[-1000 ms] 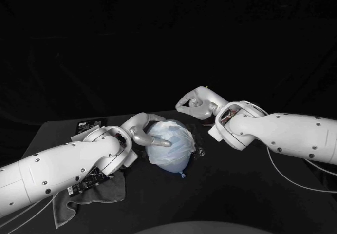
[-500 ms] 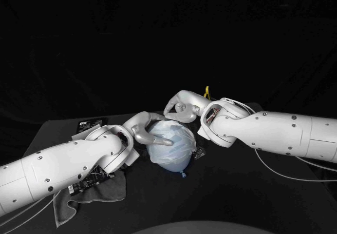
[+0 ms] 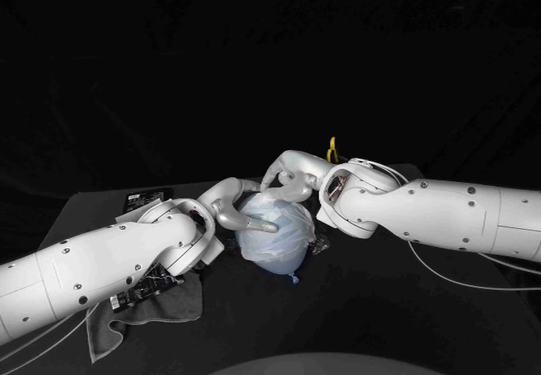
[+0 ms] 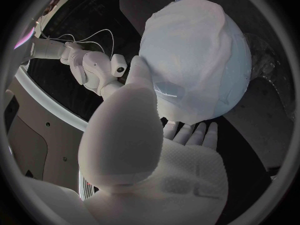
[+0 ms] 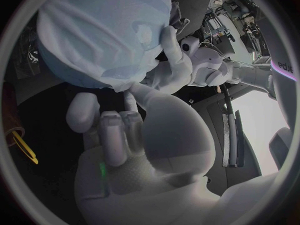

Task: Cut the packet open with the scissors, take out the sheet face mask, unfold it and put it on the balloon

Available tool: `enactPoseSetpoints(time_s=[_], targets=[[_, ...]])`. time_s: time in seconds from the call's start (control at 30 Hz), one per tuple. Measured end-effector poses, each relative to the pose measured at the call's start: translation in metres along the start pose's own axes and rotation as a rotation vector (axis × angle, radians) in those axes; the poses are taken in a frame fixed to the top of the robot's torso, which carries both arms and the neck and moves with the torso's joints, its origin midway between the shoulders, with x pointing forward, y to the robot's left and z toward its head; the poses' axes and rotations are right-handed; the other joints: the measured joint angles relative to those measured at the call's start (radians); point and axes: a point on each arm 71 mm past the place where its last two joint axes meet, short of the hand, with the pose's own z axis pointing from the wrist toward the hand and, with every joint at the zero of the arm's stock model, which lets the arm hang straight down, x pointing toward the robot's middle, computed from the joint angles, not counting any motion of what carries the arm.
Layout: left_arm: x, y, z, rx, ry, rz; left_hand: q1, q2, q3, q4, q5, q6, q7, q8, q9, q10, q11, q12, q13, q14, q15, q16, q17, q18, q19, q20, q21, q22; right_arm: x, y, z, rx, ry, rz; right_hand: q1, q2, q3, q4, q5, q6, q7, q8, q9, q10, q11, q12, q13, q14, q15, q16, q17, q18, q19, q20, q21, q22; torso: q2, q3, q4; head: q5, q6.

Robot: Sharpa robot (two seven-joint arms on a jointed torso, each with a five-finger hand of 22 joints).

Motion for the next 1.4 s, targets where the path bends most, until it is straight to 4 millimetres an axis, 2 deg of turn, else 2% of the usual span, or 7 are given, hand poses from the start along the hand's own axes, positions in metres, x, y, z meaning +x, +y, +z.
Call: enactPoseSetpoints(time_s=[0.37, 0.53, 0.6, 0.77, 1.03, 1.23, 1.4], targets=[[0.0, 0.0, 0.0, -0.001, 0.002, -0.002, 0.0, 0.0, 0.0, 0.0, 0.0, 0.0, 0.0, 0.0, 0.0, 0.0, 0.0, 0.0, 0.0, 0.0, 0.0, 0.0, 0.0, 0.0, 0.0, 0.0, 0.0, 0.0, 0.0, -0.003, 0.0, 0.019, 0.013, -0.013, -0.027, -0.019, -0.009, 0.009, 0.0, -0.001, 0.001, -0.015, -0.005, -0.002, -0.002, 0.0, 0.006, 0.0, 0.0, 0.001, 0.001, 0.0, 0.0, 0.0, 0.0, -0.001, 0.0, -0.0004, 0.0007, -0.001, -0.002], [0.001, 0.0, 0.001, 0.0, 0.003, -0.002, 0.0, 0.0, 0.0, 0.0, 0.0, 0.0, 0.0, 0.0, 0.0, 0.0, 0.0, 0.0, 0.0, 0.0, 0.0, 0.0, 0.0, 0.0, 0.0, 0.0, 0.0, 0.0, 0.0, -0.004, 0.001, 0.026, 0.014, -0.023, -0.052, -0.044, -0.029, 0.011, 0.0, -0.026, 0.018, -0.035, -0.013, -0.002, -0.001, 0.0, 0.006, 0.001, 0.007, 0.001, 0.001, 0.0, -0.002, 0.002, -0.009, -0.01, 0.0, -0.0007, 0.0007, 0.0, -0.002], [0.001, 0.0, 0.001, 0.0, 0.004, -0.002, 0.0, 0.0, 0.0, 0.0, 0.0, 0.0, 0.0, 0.0, 0.0, 0.0, 0.0, 0.0, 0.0, 0.0, 0.0, 0.0, 0.0, 0.0, 0.0, 0.0, 0.0, 0.0, 0.0, -0.004, 0.001, 0.028, 0.015, -0.028, -0.056, -0.048, -0.037, 0.011, 0.0, -0.036, 0.024, -0.045, -0.016, -0.005, 0.006, 0.0, 0.006, 0.001, 0.013, 0.001, 0.001, 0.0, -0.008, 0.008, -0.013, -0.012, 0.0, -0.0007, 0.0007, 0.0, -0.002], [0.001, 0.0, 0.001, 0.0, 0.005, -0.003, 0.0, 0.0, 0.0, 0.0, 0.0, 0.0, 0.0, 0.0, 0.0, 0.0, 0.0, 0.0, 0.0, 0.0, 0.0, 0.0, 0.0, 0.0, 0.0, 0.0, 0.0, 0.0, 0.0, -0.003, -0.001, 0.028, 0.018, -0.036, -0.053, -0.054, -0.037, 0.011, 0.0, -0.037, 0.026, -0.046, -0.016, -0.003, 0.009, 0.0, 0.005, 0.001, 0.014, 0.001, 0.001, 0.0, -0.008, 0.008, -0.013, -0.013, 0.0, -0.0007, 0.0007, 0.001, -0.004], [0.001, 0.0, 0.001, 0.0, 0.005, -0.003, 0.0, 0.0, 0.0, 0.0, 0.0, 0.0, 0.0, 0.0, 0.0, 0.0, 0.0, 0.0, 0.0, 0.0, 0.0, 0.0, 0.0, 0.0, 0.0, 0.0, 0.0, 0.0, 0.002, 0.001, -0.006, 0.013, 0.029, -0.043, -0.053, -0.054, -0.039, 0.014, 0.0, -0.031, 0.02, -0.046, -0.015, -0.003, 0.009, 0.0, 0.004, 0.001, 0.014, 0.0, 0.0, -0.001, -0.008, 0.008, -0.013, -0.013, 0.0, -0.0004, 0.0005, 0.002, -0.007], [0.001, 0.0, 0.001, -0.001, 0.004, -0.003, 0.0, 0.0, 0.0, 0.0, 0.0, 0.0, 0.0, 0.0, -0.001, 0.0, 0.0, 0.0, 0.0, 0.0, 0.0, 0.0, 0.001, 0.0, 0.0, 0.0, 0.0, 0.0, 0.004, 0.007, -0.01, -0.015, 0.034, -0.054, -0.024, -0.01, -0.015, 0.019, 0.0, 0.0, 0.008, -0.039, -0.012, -0.003, 0.009, -0.002, 0.003, 0.001, 0.014, -0.001, 0.0, -0.001, -0.008, 0.008, -0.014, -0.001, 0.0, -0.0002, 0.0007, 0.002, -0.007], [0.0, 0.0, 0.001, -0.001, 0.004, -0.003, 0.0, 0.0, 0.0, 0.0, 0.0, 0.0, 0.0, 0.0, -0.001, 0.0, 0.0, 0.0, 0.0, 0.0, 0.0, 0.0, 0.001, 0.0, 0.0, 0.0, 0.0, 0.0, 0.005, 0.01, -0.012, -0.039, 0.033, -0.08, -0.03, -0.006, -0.013, 0.021, 0.009, 0.001, 0.007, -0.039, -0.012, -0.003, 0.008, -0.003, 0.003, 0.001, 0.014, 0.001, 0.0, -0.001, -0.004, 0.012, -0.009, 0.002, 0.0, -0.0003, 0.0007, 0.002, -0.008]])
